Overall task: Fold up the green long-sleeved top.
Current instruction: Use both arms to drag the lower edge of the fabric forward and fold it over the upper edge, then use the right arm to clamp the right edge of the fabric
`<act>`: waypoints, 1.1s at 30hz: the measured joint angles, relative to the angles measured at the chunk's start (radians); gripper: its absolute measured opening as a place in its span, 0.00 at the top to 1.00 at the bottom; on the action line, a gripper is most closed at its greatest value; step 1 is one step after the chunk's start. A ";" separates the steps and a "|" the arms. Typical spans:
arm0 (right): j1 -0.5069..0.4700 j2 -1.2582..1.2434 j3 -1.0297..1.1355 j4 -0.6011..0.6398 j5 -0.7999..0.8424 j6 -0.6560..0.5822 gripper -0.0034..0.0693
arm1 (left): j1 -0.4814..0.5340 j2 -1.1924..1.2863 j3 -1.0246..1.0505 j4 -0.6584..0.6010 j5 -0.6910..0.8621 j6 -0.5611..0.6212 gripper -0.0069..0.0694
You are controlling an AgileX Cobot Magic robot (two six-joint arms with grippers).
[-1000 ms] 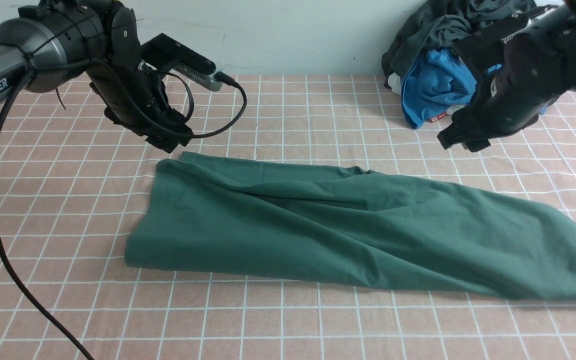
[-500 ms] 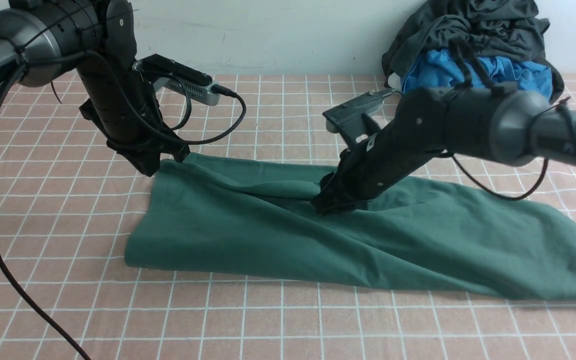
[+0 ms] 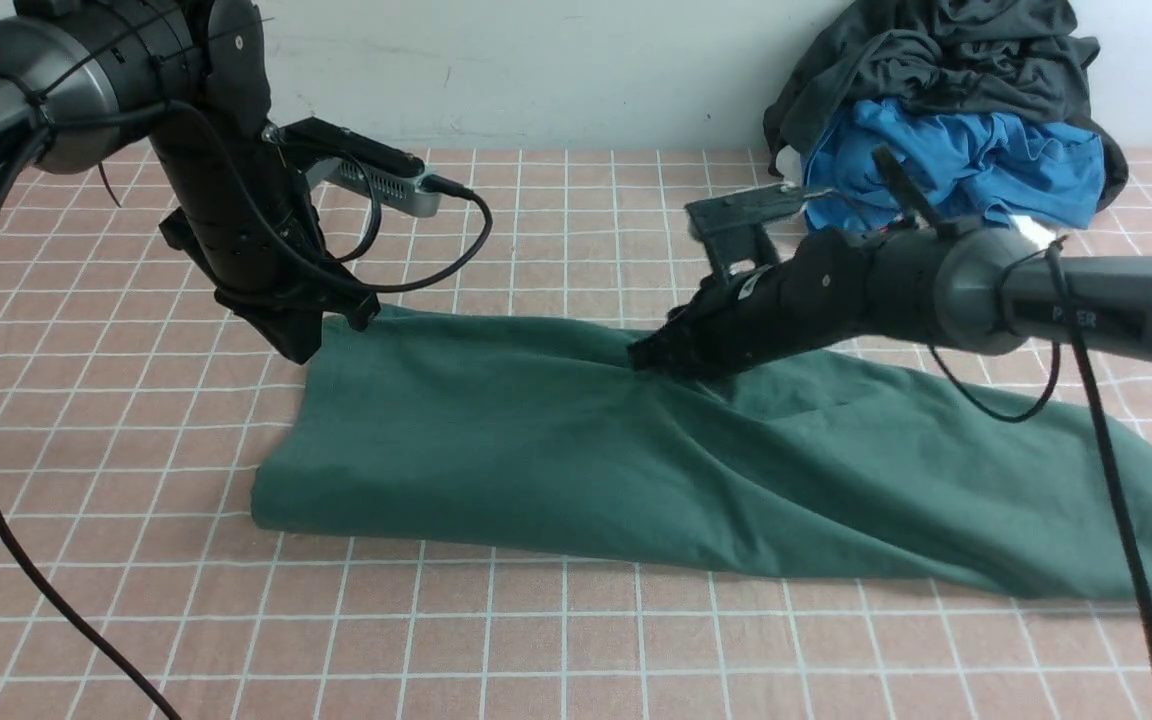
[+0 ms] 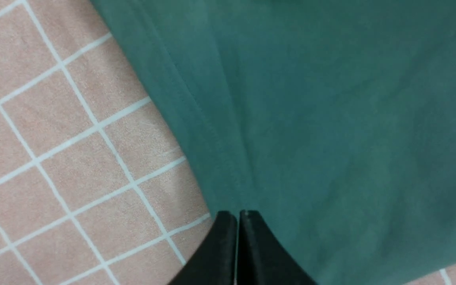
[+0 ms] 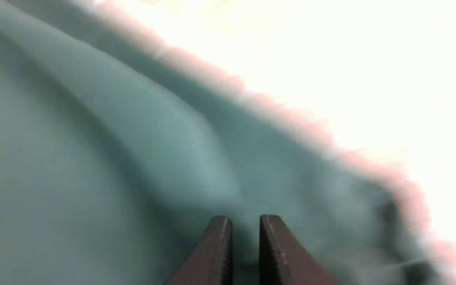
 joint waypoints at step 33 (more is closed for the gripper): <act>-0.539 -0.615 0.627 -0.401 0.402 0.210 0.75 | 0.000 -0.020 0.425 -0.204 -0.174 0.127 0.91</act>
